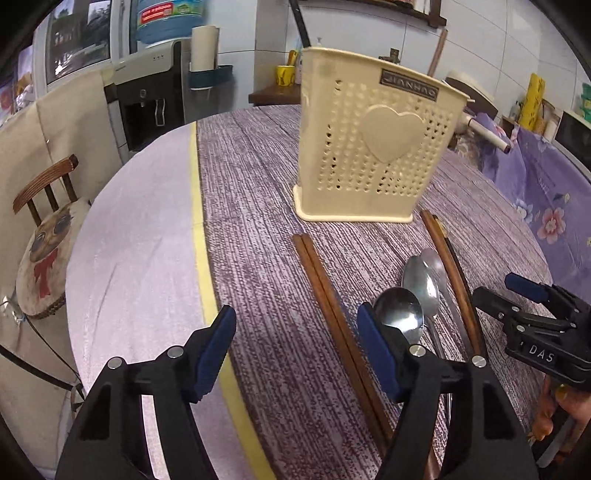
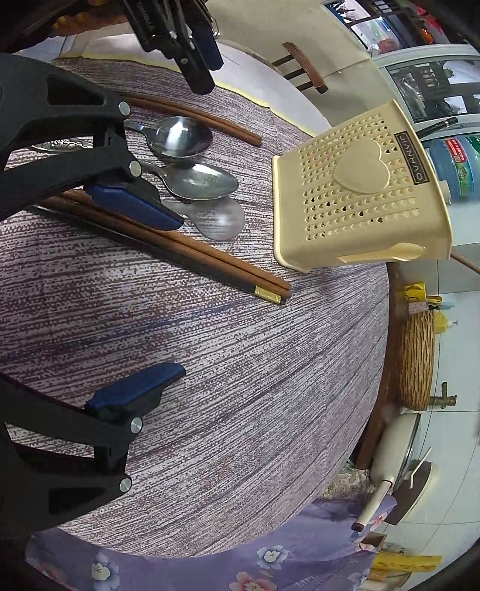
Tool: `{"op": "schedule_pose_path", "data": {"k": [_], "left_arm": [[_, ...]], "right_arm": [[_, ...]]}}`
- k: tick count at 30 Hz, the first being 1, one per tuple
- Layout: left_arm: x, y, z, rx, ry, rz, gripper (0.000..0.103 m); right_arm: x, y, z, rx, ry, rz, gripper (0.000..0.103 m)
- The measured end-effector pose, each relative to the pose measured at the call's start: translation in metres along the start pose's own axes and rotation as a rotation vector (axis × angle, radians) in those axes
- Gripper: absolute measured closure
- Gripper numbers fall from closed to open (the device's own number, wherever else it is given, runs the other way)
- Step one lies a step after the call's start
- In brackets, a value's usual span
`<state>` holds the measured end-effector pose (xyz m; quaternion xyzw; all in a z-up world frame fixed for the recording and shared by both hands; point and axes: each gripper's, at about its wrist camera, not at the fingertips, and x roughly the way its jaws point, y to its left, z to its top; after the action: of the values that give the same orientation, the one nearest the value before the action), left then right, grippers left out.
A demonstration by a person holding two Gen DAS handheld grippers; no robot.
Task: Organize utensils
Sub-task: 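Move both open tools back down to the utensils on the table, then grasp a black gold-tipped chopstick with the right tool while the left tool grasps a brown chopstick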
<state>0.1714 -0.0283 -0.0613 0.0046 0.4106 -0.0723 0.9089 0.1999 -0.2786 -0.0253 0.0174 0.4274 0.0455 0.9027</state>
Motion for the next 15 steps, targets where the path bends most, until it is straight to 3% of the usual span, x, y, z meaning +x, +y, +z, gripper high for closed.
{"op": "schedule_pose_path", "data": {"k": [8, 15], "left_arm": [[0.016, -0.005, -0.006, 0.040, 0.039, 0.051, 0.039], [0.012, 0.024, -0.007, -0.020, 0.047, 0.093, 0.039]], "right_arm": [[0.006, -0.001, 0.000, -0.019, 0.017, -0.044, 0.029], [0.001, -0.031, 0.001, 0.031, 0.009, -0.088, 0.030]]}}
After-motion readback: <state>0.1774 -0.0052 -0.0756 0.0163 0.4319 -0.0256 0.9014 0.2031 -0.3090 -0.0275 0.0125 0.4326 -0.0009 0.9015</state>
